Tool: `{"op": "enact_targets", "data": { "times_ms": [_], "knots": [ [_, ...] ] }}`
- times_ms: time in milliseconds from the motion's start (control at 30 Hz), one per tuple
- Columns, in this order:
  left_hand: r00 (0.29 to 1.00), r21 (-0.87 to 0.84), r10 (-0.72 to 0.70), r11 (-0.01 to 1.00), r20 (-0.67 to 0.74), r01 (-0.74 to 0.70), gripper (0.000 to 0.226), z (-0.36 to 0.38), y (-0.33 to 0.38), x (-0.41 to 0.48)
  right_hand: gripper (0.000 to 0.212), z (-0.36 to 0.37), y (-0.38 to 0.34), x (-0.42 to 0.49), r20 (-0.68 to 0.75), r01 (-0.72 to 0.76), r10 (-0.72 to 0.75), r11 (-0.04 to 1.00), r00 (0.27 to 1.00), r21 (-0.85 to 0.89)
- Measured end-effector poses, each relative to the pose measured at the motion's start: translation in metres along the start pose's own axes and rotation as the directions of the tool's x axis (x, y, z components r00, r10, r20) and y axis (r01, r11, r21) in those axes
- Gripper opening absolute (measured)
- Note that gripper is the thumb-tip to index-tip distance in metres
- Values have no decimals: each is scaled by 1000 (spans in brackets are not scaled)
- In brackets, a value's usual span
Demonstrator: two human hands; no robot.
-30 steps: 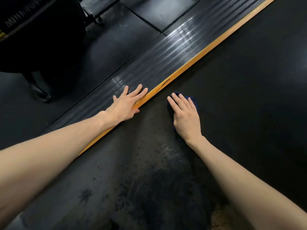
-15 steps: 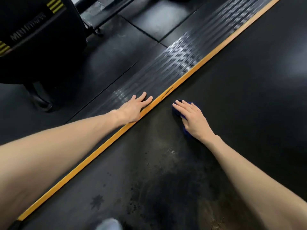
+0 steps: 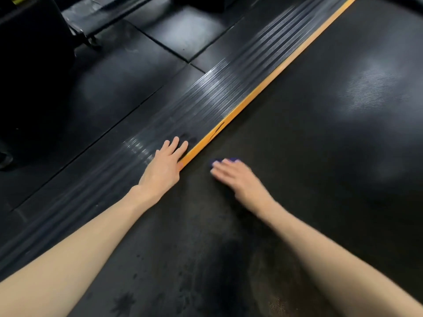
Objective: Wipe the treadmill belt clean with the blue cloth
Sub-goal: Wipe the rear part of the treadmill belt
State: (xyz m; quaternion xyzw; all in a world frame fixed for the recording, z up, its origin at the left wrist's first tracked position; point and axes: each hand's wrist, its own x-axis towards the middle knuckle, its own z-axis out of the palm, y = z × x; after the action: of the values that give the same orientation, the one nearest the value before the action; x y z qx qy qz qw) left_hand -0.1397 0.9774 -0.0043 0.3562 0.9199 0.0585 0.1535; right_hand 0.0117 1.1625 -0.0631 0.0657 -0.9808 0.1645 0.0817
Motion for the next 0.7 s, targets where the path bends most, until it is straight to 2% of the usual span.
{"op": "enact_targets", "data": {
  "times_ms": [67, 133, 167, 200, 233, 267, 300, 333, 367, 400, 433, 467, 500, 567, 600, 633, 667, 700],
  "knots": [
    [995, -53, 84, 995, -49, -87, 56, 3, -14, -8, 62, -20, 44, -8, -93, -321, 317, 946, 944, -35],
    [991, -96, 124, 987, -56, -129, 55, 3, -19, -7, 67, -29, 48, -2, -153, -618, 622, 782, 768, 73],
    [991, -104, 124, 986, -54, -129, 55, 3, -19, -6, 64, -25, 33, 9, -195, -703, 715, 698, 672, 137],
    [992, -105, 115, 987, -50, -120, 55, 3, -18, -5, 63, -20, 11, 22, -232, -710, 730, 681, 643, 176],
    [993, -98, 106, 989, -48, -111, 54, 3, -17, -5, 62, -9, -16, 29, -231, -651, 677, 736, 699, 189],
    [993, -90, 104, 990, -49, -108, 54, 4, -17, -4, 59, 5, -46, 29, -177, -530, 556, 830, 812, 172],
    [992, -85, 110, 990, -54, -114, 54, 5, -18, -4, 56, 19, -79, 25, -87, -371, 385, 918, 919, 142],
    [991, -81, 116, 989, -62, -121, 54, 6, -19, -4, 55, 29, -107, 15, 2, -188, 189, 975, 982, 114],
    [991, -84, 117, 989, -68, -122, 54, 7, -21, -3, 54, 33, -120, 8, 75, -20, 13, 995, 997, 100],
    [991, -97, 110, 988, -71, -117, 55, 8, -20, -3, 53, 29, -120, 7, 132, 125, -136, 988, 982, 92],
    [992, -115, 102, 987, -69, -109, 54, 9, -20, -4, 51, 22, -105, 11, 156, 232, -241, 970, 958, 75],
    [994, -135, 94, 986, -64, -102, 54, 9, -19, -3, 46, 10, -83, 20, 132, 273, -275, 961, 952, 33],
    [994, -154, 91, 983, -54, -99, 54, 8, -19, -3, 41, 0, -57, 28, 74, 220, -219, 975, 973, -6],
    [995, -179, 101, 978, -25, -104, 55, 5, -20, -2, 38, -23, 3, 36, -81, -110, 103, 990, 991, -90],
    [994, -179, 106, 978, -14, -107, 55, 5, -20, -2, 43, -32, 31, 35, -124, -302, 291, 949, 949, -87],
    [994, -172, 112, 979, -13, -112, 55, 5, -21, -2, 54, -40, 51, 33, -157, -480, 469, 877, 869, -37],
    [993, -162, 116, 980, -19, -118, 55, 5, -22, -1, 60, -39, 58, 35, -188, -612, 609, 789, 771, 45],
    [992, -150, 120, 981, -30, -123, 55, 6, -23, -1, 59, -32, 51, 45, -213, -682, 691, 720, 690, 129]
  ]
}}
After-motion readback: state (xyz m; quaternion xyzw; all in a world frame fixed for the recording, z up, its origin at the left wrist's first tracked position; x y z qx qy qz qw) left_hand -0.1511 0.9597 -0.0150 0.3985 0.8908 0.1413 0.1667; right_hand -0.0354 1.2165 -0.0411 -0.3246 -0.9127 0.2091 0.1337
